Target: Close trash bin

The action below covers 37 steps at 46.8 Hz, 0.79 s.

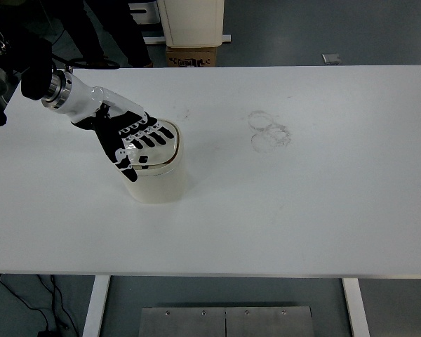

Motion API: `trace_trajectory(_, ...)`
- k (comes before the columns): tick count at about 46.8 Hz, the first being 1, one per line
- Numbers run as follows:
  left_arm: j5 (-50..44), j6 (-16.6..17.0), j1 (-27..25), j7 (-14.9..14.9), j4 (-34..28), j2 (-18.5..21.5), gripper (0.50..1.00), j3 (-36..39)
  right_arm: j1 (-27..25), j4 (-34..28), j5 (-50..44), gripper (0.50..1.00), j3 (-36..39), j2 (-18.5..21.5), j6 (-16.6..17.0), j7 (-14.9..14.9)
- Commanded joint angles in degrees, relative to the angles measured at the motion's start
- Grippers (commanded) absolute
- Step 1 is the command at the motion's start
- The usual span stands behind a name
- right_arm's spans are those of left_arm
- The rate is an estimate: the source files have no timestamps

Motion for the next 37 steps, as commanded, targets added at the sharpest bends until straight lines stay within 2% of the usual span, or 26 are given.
trace_trajectory(1,0.0,0.0,0.0,0.0,0.0,0.0,1.000,0.0,0.0,0.0,0.0,0.991,0.0,0.0,0.1,0.0)
trace_trajectory(17,0.0,0.0,1.6,0.0,0.0,-0.2,1.000,0.0,-0.1,0.0,0.0,0.991,0.0,0.0,0.0,0.0)
trace_trajectory(37,-0.1,0.0,0.6,-0.1,1.4,0.4,1.000,-1.8,0.0,0.0,0.0,0.991,0.0,0.0,0.0,0.0)
